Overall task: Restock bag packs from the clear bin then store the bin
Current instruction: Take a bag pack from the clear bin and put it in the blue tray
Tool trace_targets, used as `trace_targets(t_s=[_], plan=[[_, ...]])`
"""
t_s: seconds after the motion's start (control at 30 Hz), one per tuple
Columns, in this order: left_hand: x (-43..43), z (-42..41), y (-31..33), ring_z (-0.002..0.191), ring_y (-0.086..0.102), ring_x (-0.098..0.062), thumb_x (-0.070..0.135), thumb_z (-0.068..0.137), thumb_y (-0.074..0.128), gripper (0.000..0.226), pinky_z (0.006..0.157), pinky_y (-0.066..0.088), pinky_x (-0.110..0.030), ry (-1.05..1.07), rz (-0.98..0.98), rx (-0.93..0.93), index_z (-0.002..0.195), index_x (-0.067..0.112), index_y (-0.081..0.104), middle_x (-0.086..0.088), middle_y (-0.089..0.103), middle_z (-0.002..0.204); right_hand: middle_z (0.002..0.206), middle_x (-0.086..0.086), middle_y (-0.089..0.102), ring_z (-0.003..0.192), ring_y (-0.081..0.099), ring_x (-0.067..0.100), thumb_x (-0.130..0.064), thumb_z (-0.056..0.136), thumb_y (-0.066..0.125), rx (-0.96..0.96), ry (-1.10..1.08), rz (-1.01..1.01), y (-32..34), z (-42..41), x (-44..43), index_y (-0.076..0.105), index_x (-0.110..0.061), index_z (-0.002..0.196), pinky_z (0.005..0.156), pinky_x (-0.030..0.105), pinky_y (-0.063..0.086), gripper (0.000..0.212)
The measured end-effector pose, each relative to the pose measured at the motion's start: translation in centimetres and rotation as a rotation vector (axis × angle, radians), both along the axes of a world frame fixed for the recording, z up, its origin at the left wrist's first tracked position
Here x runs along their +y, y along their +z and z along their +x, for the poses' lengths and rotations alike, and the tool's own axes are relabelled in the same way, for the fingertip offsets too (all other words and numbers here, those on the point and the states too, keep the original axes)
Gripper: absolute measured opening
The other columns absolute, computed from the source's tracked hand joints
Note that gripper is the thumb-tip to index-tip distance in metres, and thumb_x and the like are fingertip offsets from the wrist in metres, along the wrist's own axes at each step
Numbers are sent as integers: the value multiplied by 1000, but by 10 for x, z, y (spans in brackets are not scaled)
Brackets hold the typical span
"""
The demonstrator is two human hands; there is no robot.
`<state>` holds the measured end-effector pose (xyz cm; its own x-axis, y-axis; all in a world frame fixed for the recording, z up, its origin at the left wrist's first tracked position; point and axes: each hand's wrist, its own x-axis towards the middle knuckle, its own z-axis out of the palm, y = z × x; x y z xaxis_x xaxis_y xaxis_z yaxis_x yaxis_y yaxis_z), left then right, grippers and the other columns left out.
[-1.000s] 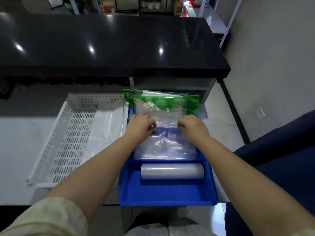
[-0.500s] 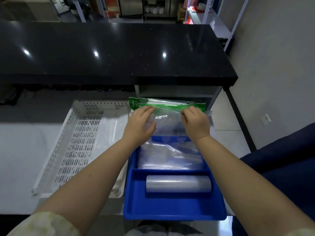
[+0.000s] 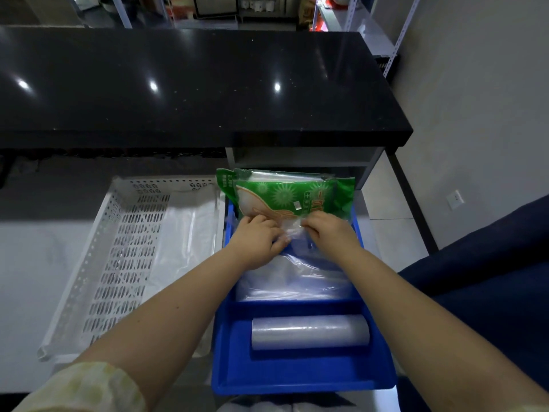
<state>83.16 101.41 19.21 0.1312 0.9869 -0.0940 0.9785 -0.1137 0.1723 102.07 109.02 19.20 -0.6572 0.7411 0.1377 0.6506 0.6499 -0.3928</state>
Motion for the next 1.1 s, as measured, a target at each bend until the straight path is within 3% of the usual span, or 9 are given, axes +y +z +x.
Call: trace_targets(t_s=[0.17, 0.27, 0.37, 0.5, 0.67, 0.8, 0.87, 1.1], plan=[[-2, -11, 14, 110, 50, -25, 37, 92, 47, 35, 88, 42, -42, 97, 120, -67, 125, 30, 57, 0, 60, 120, 100, 1, 64, 88, 57, 24, -30, 94, 41, -241, -18, -309, 4, 0, 0, 61, -25, 98, 72, 38, 50, 21], [-4, -11, 14, 105, 56, -26, 37, 94, 46, 33, 83, 49, -42, 96, -40, -112, 123, 30, 59, -3, 63, 118, 98, 6, 63, 89, 57, 28, -31, 95, 38, -322, -33, -357, 9, -6, 2, 60, -22, 92, 77, 42, 50, 24], [-2, -3, 11, 102, 57, -28, 45, 97, 34, 37, 81, 48, -40, 63, -195, -76, 119, 32, 61, -4, 65, 110, 99, 9, 63, 88, 55, 28, -28, 94, 39, -368, -34, -324, 14, -12, 3, 61, -20, 95, 74, 36, 42, 24], [3, 5, 16, 109, 47, -30, 45, 98, 29, 40, 81, 35, -41, 102, -167, 6, 120, 32, 59, -8, 58, 113, 108, 9, 58, 95, 56, 28, -26, 92, 51, -241, -66, -281, 22, -10, 1, 62, -27, 114, 82, 38, 48, 25], [-1, 3, 42, 106, 50, -28, 43, 95, 37, 38, 81, 39, -40, 137, 68, -5, 123, 31, 59, -6, 61, 112, 111, 2, 64, 104, 57, 21, -13, 87, 62, -69, -55, -186, 40, -6, 0, 67, -22, 111, 82, 33, 48, 25], [-8, -4, 63, 110, 49, -27, 39, 91, 46, 35, 88, 35, -40, 205, 211, 13, 121, 29, 61, -4, 61, 112, 124, 1, 60, 115, 54, 22, 11, 79, 47, -90, -70, -155, 68, -7, 0, 63, -29, 119, 87, 33, 48, 58], [-14, -8, 71, 109, 50, -26, 38, 89, 48, 35, 90, 32, -40, 251, 267, 36, 120, 28, 61, -3, 62, 113, 121, 3, 62, 115, 52, 25, 14, 74, 45, -76, -60, -74, 82, -13, -5, 63, -29, 119, 89, 37, 48, 64], [-65, -30, 77, 101, 55, -30, 30, 80, 62, 30, 88, 33, -43, 468, 434, 54, 109, 23, 67, -4, 65, 101, 109, 2, 68, 105, 54, 27, -14, 85, 57, 101, 130, 111, 88, -69, -51, 67, -17, 111, 90, 41, 41, 28]])
